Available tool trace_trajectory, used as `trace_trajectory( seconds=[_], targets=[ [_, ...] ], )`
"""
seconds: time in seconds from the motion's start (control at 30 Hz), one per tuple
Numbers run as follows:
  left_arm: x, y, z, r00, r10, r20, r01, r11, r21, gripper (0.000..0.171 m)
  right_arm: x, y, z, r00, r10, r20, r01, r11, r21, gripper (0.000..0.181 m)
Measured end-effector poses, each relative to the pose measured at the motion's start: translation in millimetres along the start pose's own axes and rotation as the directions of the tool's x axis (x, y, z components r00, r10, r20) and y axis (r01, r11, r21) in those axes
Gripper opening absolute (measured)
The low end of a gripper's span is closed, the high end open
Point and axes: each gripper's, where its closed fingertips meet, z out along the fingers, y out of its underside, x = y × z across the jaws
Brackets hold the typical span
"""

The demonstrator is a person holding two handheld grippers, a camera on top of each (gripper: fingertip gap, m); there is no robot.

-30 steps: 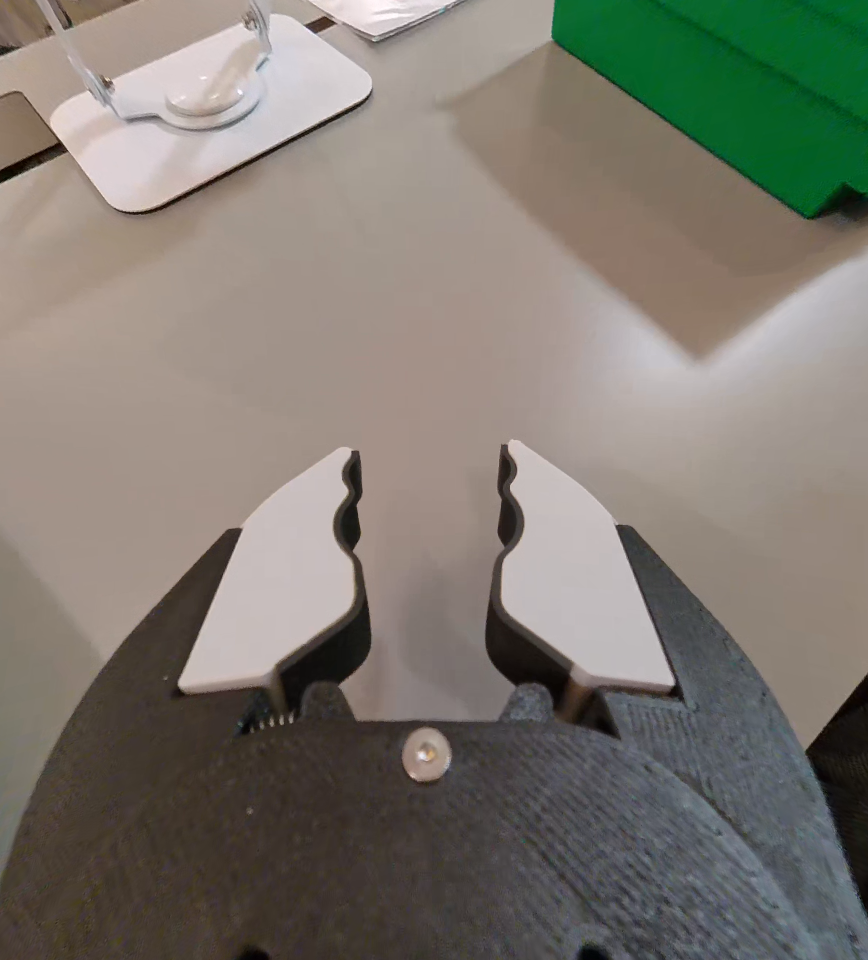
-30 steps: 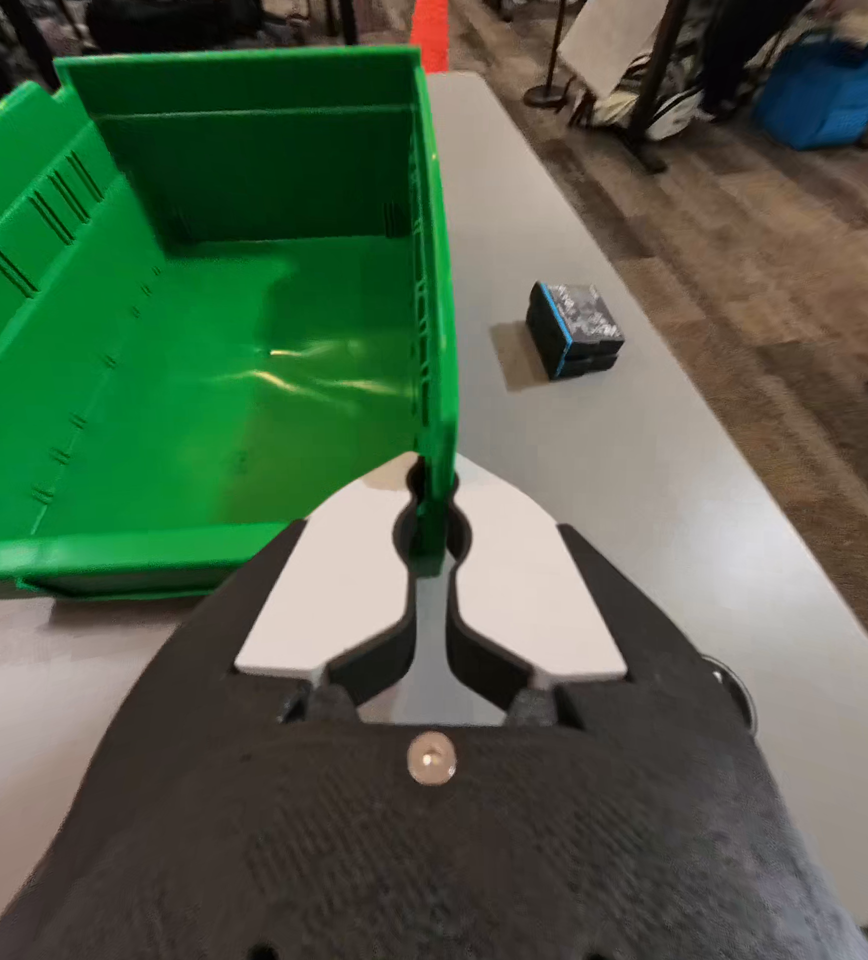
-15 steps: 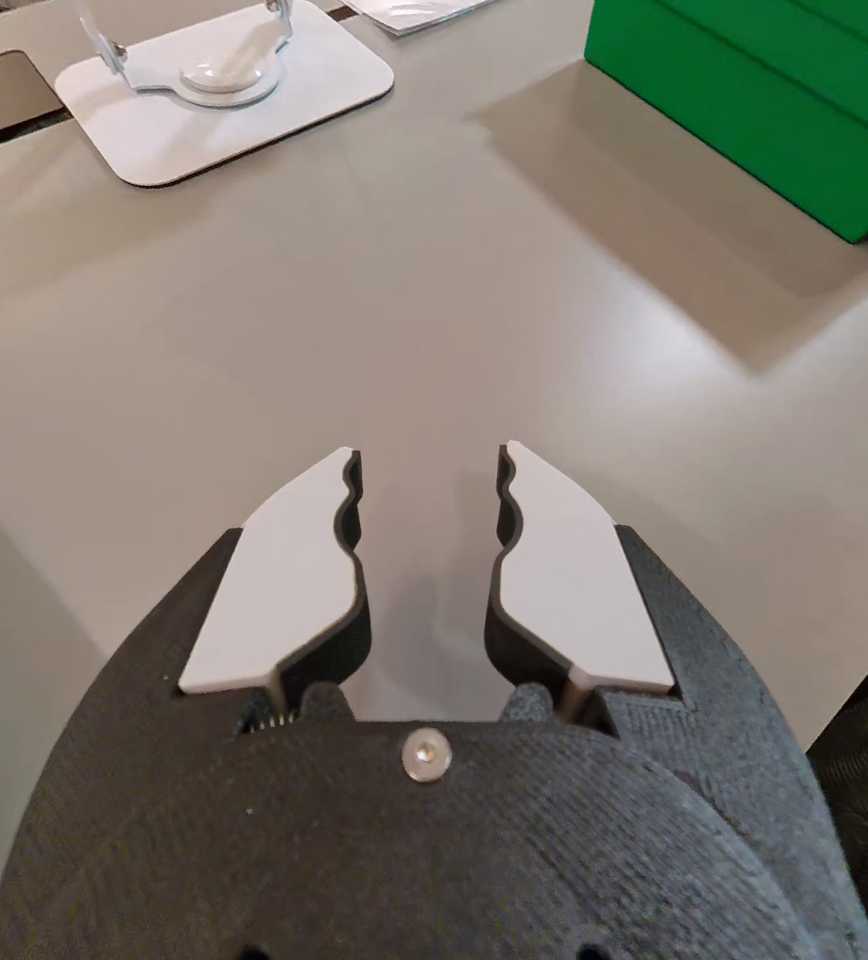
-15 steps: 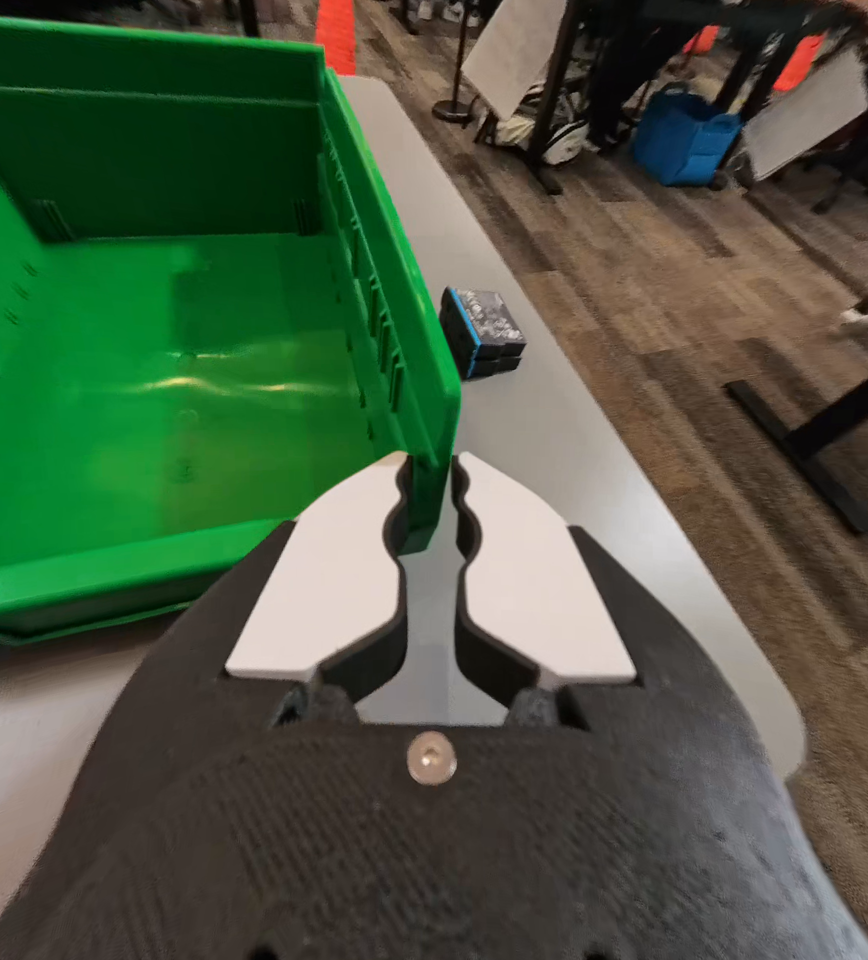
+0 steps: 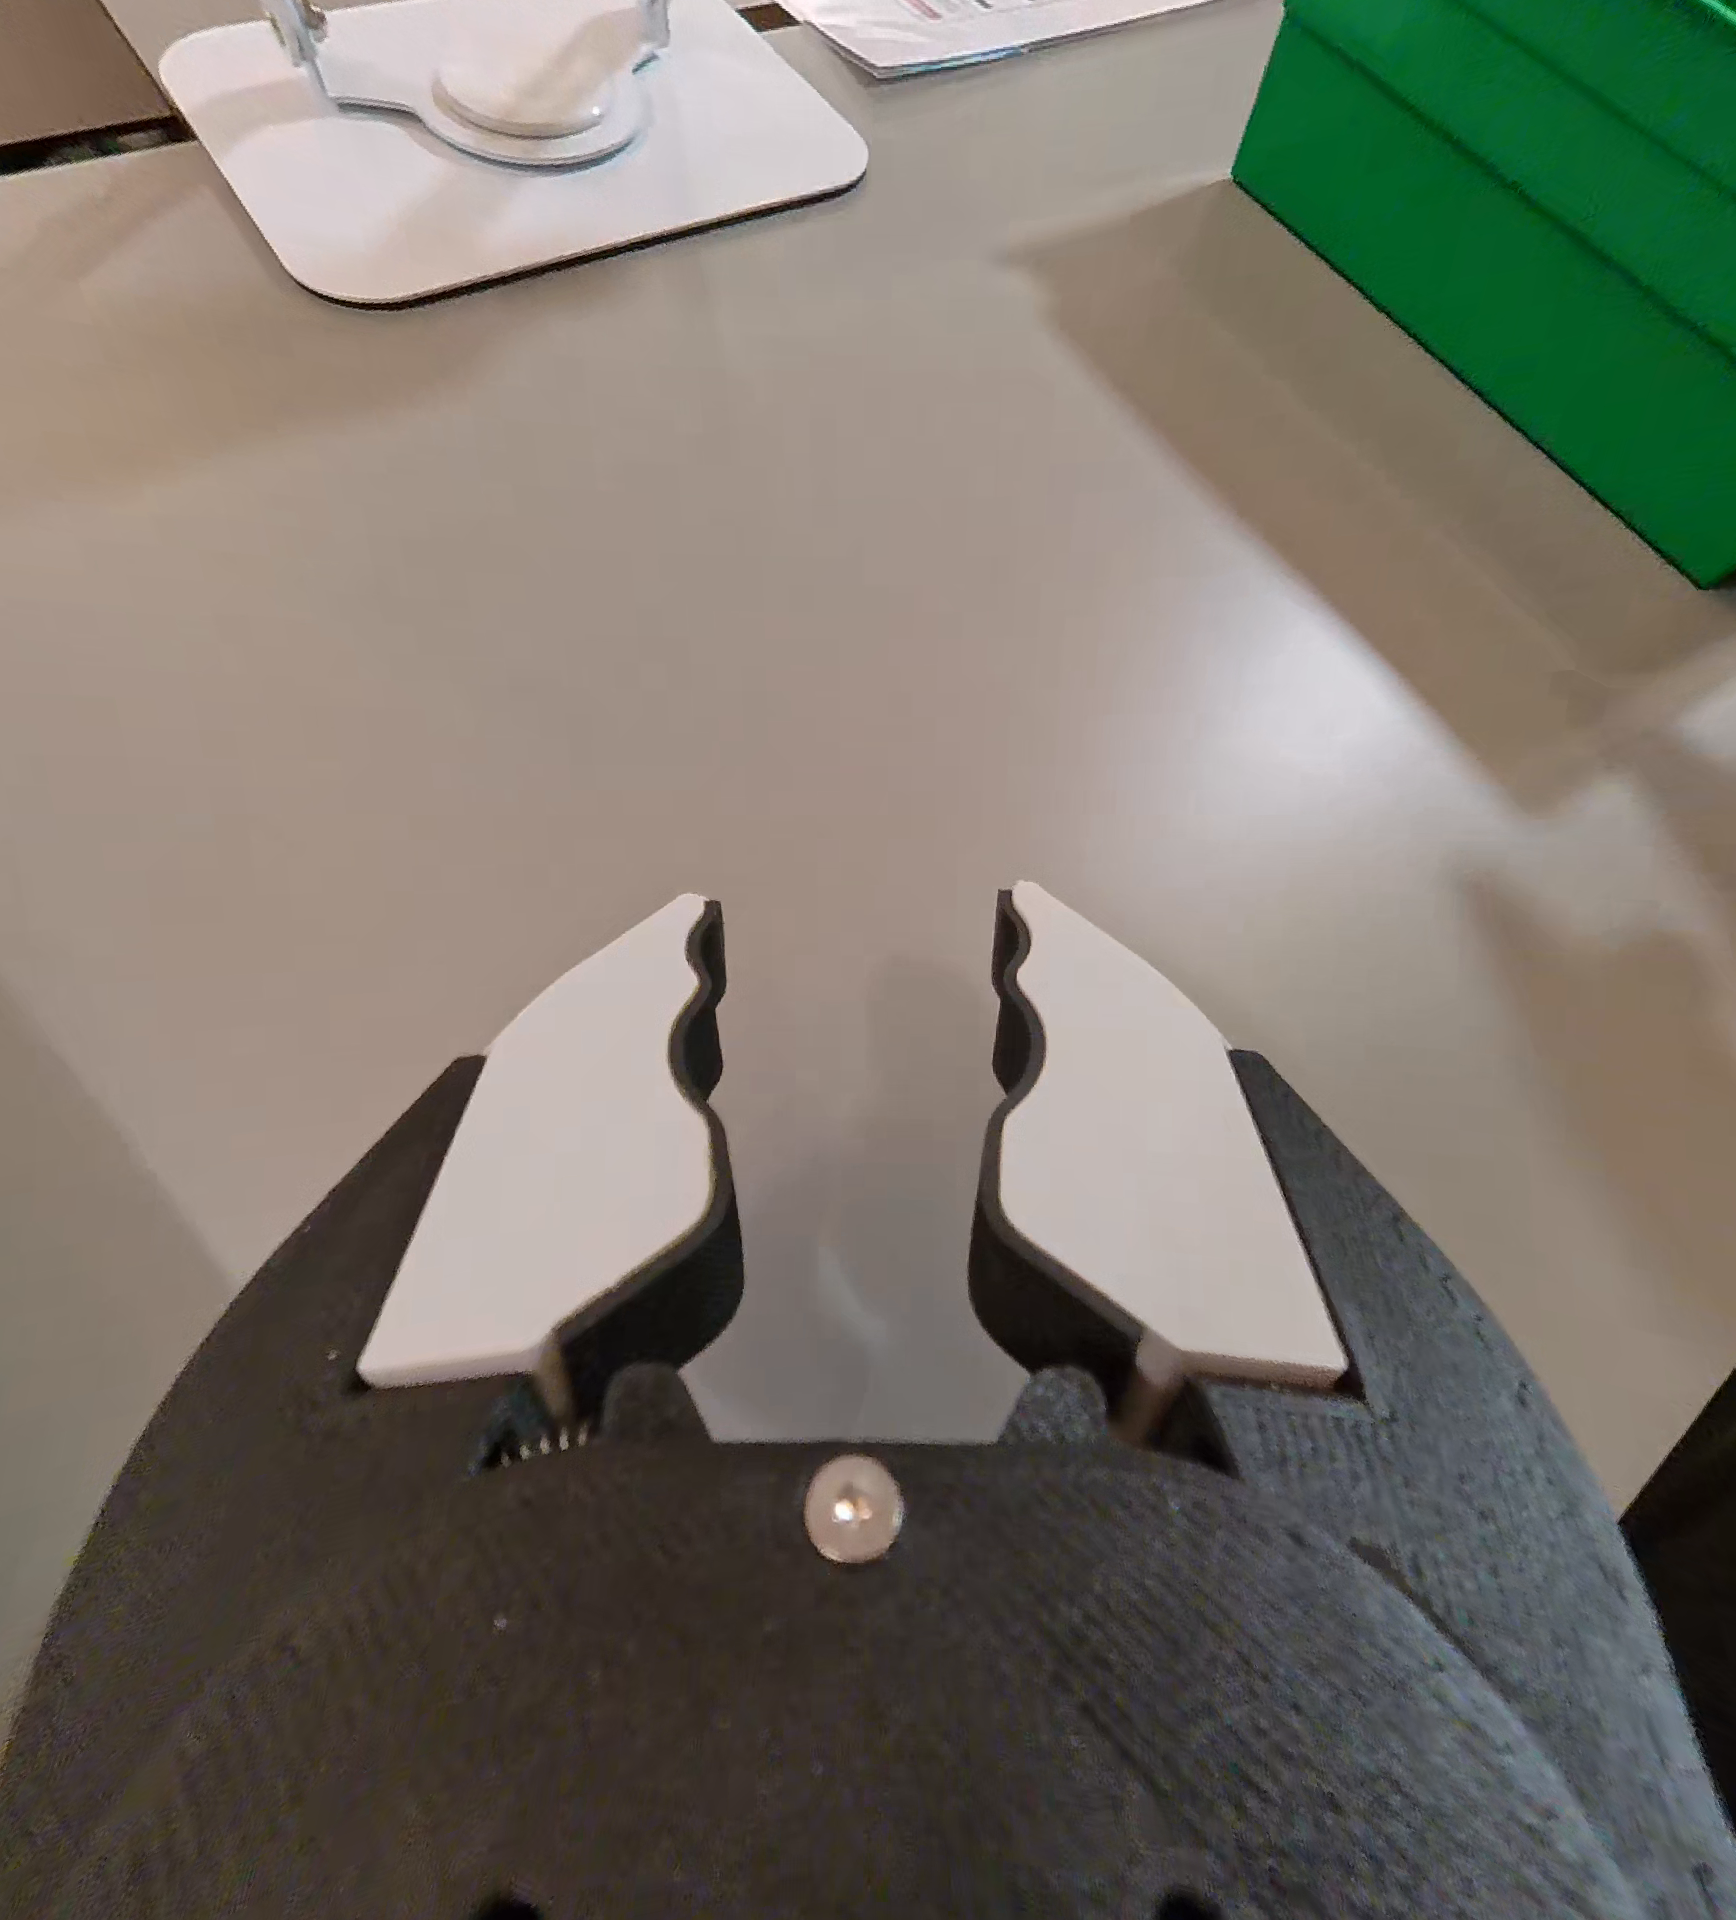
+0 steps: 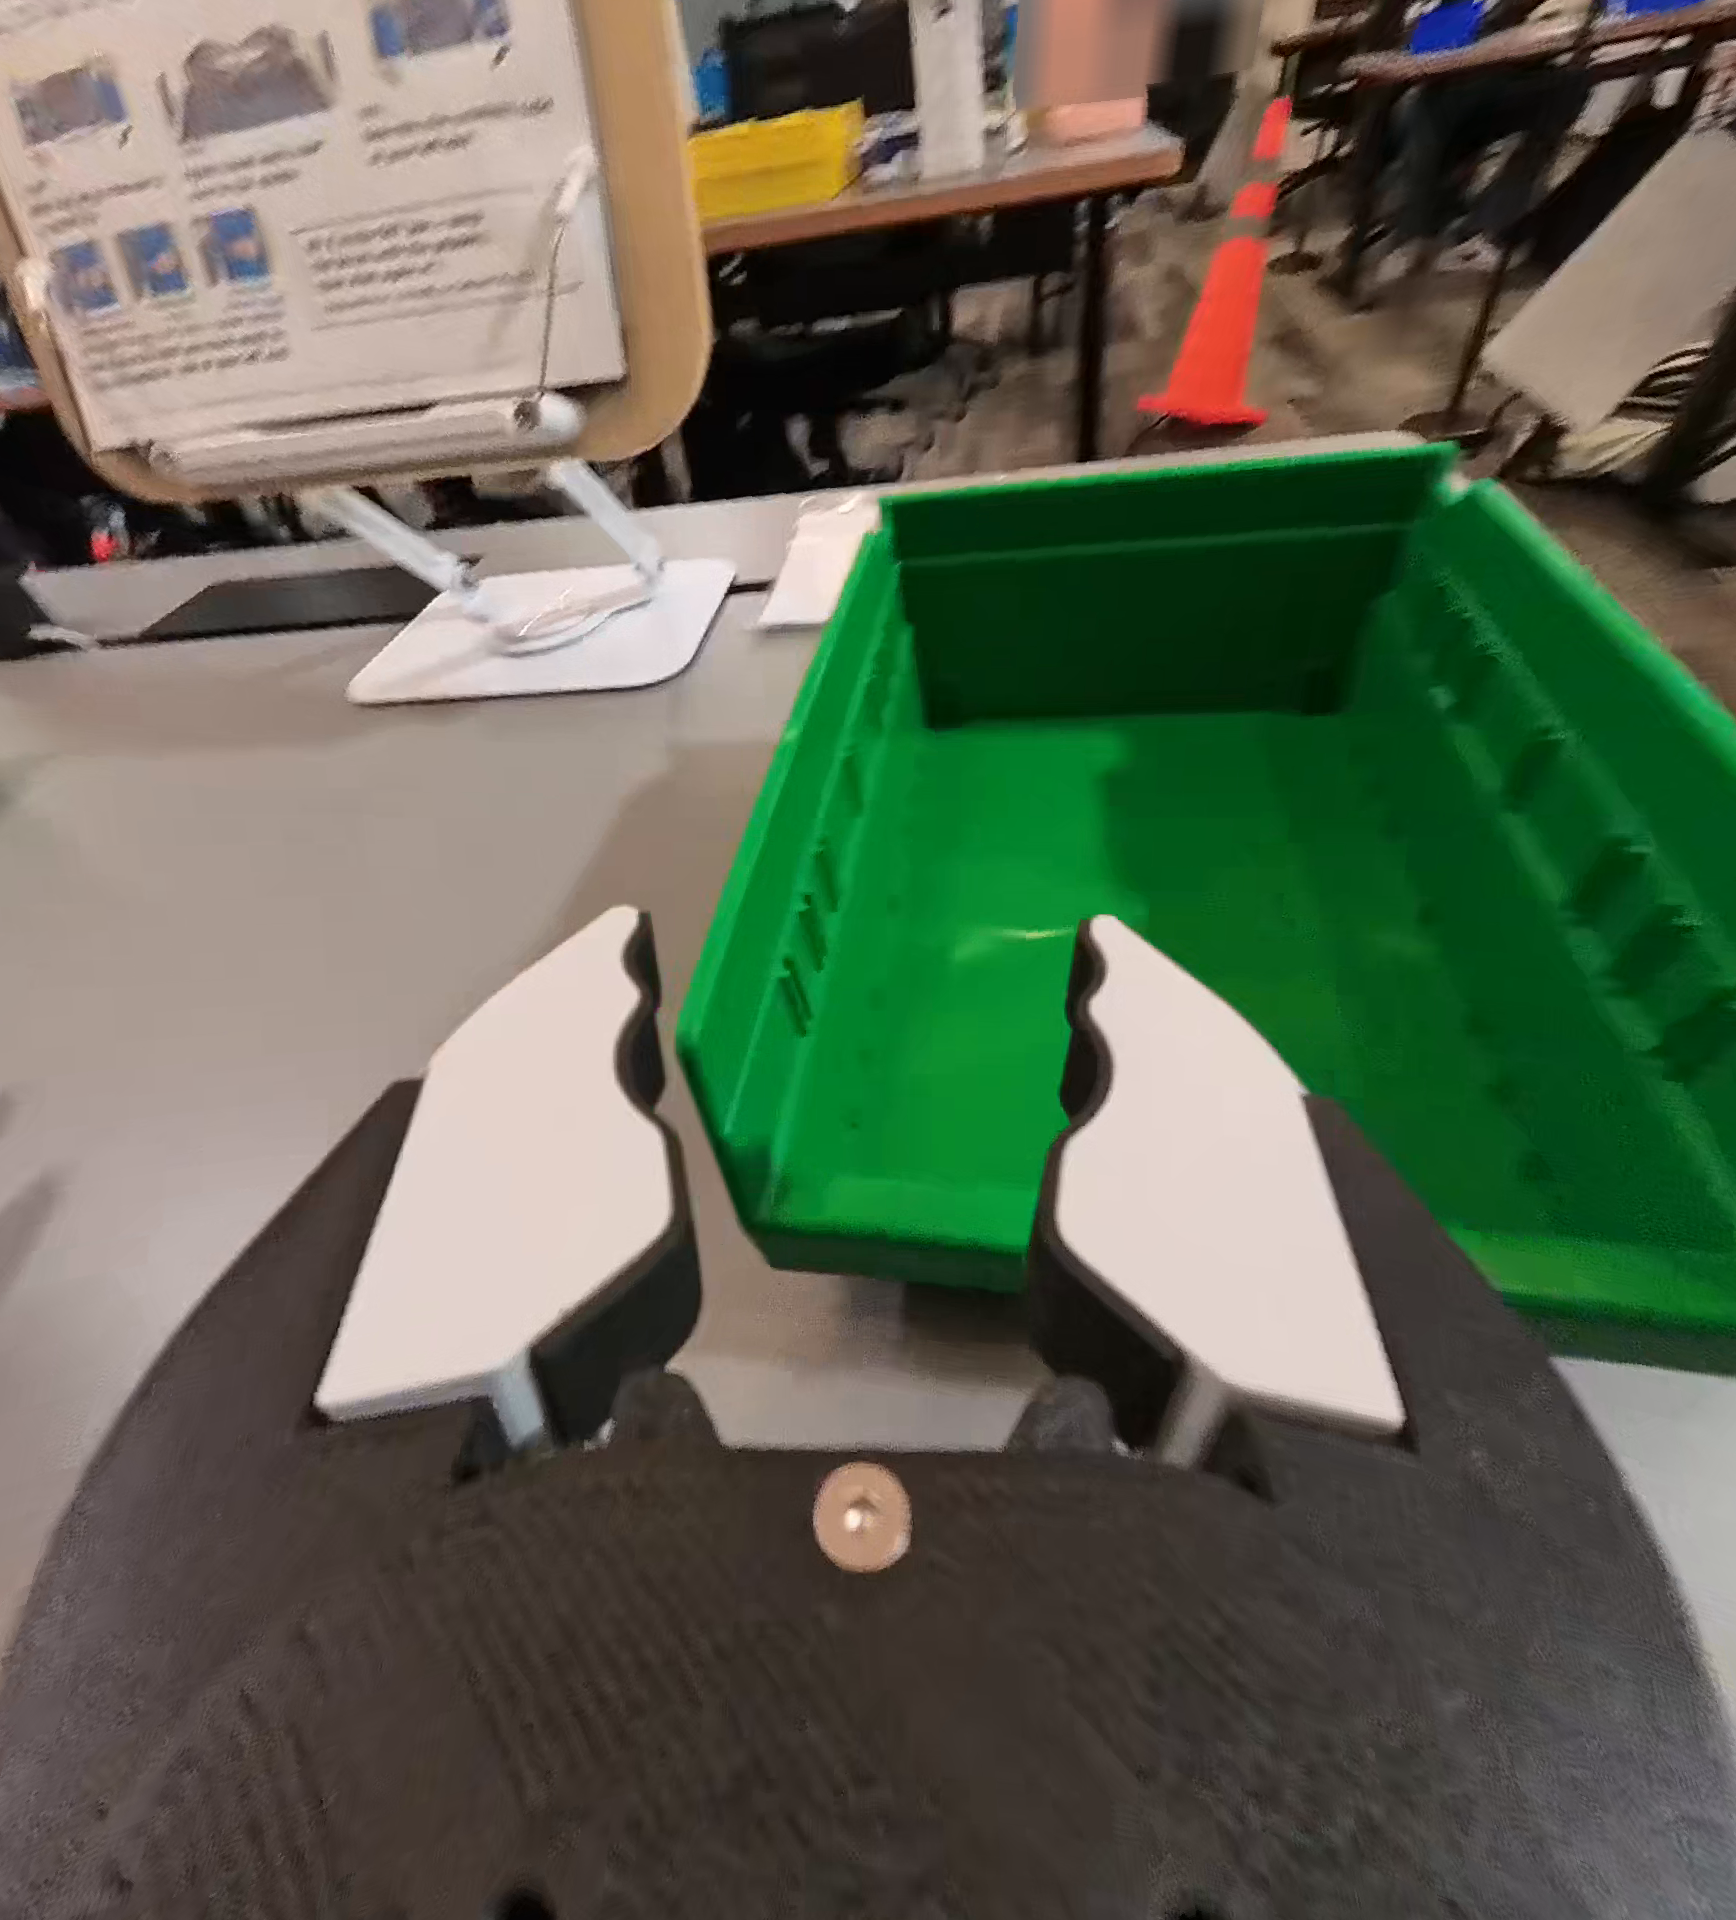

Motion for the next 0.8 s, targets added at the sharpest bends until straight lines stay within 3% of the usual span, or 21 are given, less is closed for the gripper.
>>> trace_trajectory(
  seconds=[0.13, 0.27, 0.47, 0.53, 0.67, 0.8],
  targets=[
    [-13, -1, -1, 0.999, -0.013, 0.039, 0.012, 1.0, 0.011, 0.05, -11, 15, 6, 0.996, -0.08, 0.034, 0.083, 0.994, -0.068, 0.076],
    [-46, -26, -23, 0.976, 0.002, 0.218, -0.036, 0.988, 0.151, 0.036, -9, 23, 9, 0.997, -0.051, 0.053, 0.056, 0.993, -0.101, 0.074],
    [-76, -61, -95, 0.878, 0.037, 0.477, -0.177, 0.951, 0.254, 0.058, -7, 24, 7, 0.998, 0.011, 0.065, -0.004, 0.995, -0.097, 0.075],
    [-92, -57, -116, 0.823, 0.04, 0.567, -0.212, 0.947, 0.24, 0.06, -6, 24, 7, 0.998, 0.005, 0.064, 0.001, 0.995, -0.097, 0.074],
    [-132, -20, -131, 0.725, 0.076, 0.685, -0.232, 0.963, 0.139, 0.059, -6, 31, 12, 0.997, 0.008, 0.074, 0.001, 0.992, -0.125, 0.075],
    [-150, -3, -122, 0.75, 0.042, 0.66, -0.154, 0.982, 0.112, 0.056, -9, 34, 14, 0.996, 0.012, 0.088, 0.0, 0.991, -0.133, 0.075]
  ],
)
